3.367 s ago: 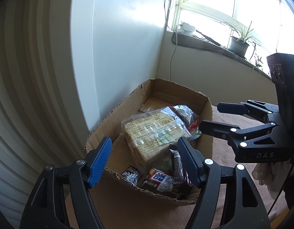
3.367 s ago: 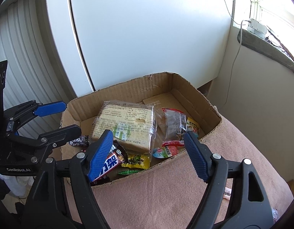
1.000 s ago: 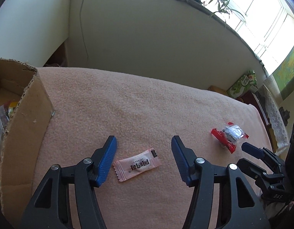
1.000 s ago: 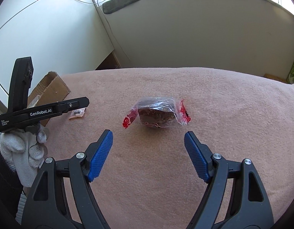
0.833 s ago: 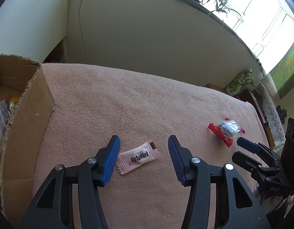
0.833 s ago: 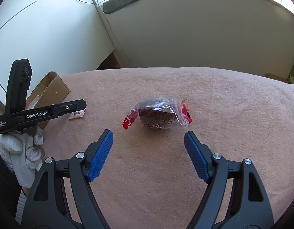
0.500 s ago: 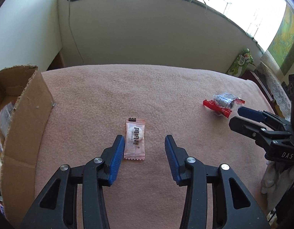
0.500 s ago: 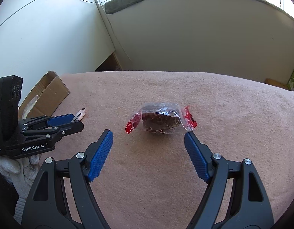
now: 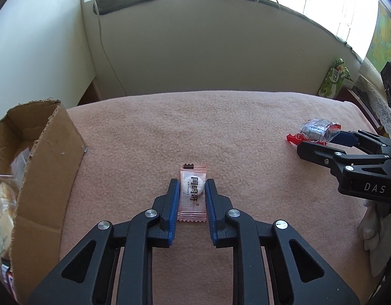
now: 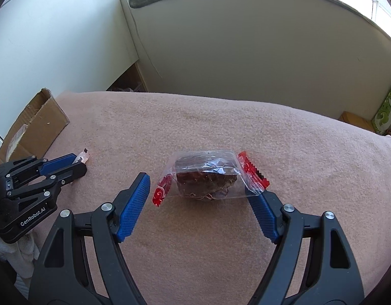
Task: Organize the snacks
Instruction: 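Close the left gripper on the pink candy while the right gripper closes on the clear bag, then carry the pink candy and clear bag with both grippers over the box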
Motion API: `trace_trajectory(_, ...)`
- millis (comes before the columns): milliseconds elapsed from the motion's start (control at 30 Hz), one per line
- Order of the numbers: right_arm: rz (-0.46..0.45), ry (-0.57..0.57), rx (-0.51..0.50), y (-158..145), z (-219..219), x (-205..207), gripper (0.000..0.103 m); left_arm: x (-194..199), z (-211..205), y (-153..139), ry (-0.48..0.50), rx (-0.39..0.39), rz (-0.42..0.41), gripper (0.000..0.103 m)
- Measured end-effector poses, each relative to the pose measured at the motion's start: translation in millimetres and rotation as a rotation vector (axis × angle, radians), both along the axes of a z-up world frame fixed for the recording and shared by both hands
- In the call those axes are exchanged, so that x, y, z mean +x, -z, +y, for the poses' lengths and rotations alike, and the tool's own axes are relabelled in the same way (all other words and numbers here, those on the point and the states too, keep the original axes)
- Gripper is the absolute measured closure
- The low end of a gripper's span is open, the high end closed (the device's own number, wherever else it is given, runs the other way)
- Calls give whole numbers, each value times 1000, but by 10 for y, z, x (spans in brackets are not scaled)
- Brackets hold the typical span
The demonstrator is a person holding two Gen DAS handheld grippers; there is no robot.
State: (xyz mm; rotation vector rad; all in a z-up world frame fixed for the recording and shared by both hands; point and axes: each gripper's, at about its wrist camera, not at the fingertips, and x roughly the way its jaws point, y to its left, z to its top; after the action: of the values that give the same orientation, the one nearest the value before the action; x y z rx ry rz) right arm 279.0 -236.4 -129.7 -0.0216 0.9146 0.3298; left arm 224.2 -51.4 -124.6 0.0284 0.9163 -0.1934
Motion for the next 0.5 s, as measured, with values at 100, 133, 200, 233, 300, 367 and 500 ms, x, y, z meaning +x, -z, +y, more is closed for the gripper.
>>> trace_trajectory(100, 3, -4, -10, 21, 27, 55, 42, -12, 29, -5, -2, -4, -2, 85)
trace_trajectory(133, 9, -9, -7, 35, 32, 67, 44, -15, 34, -6, -2, -7, -2, 85)
trace_trajectory(200, 3, -15, -7, 41, 38, 65, 47, -24, 62, -6, -4, -16, -2, 85)
trace_trajectory(233, 3, -20, -3, 41, 41, 63, 50, -37, 69, -11, -6, -19, -2, 85)
trace_trajectory(300, 1, -24, 3, 45, 30, 46, 52, -83, 135, -15, -10, -24, -3, 85)
trace_trajectory(367, -2, -24, 8, 44, 13, 34, 53, -100, 142, -36, -14, -28, -5, 85)
trace_trajectory(500, -12, -26, 13, 11, -35, -12, 54, -161, 217, -73, -24, -37, -11, 85)
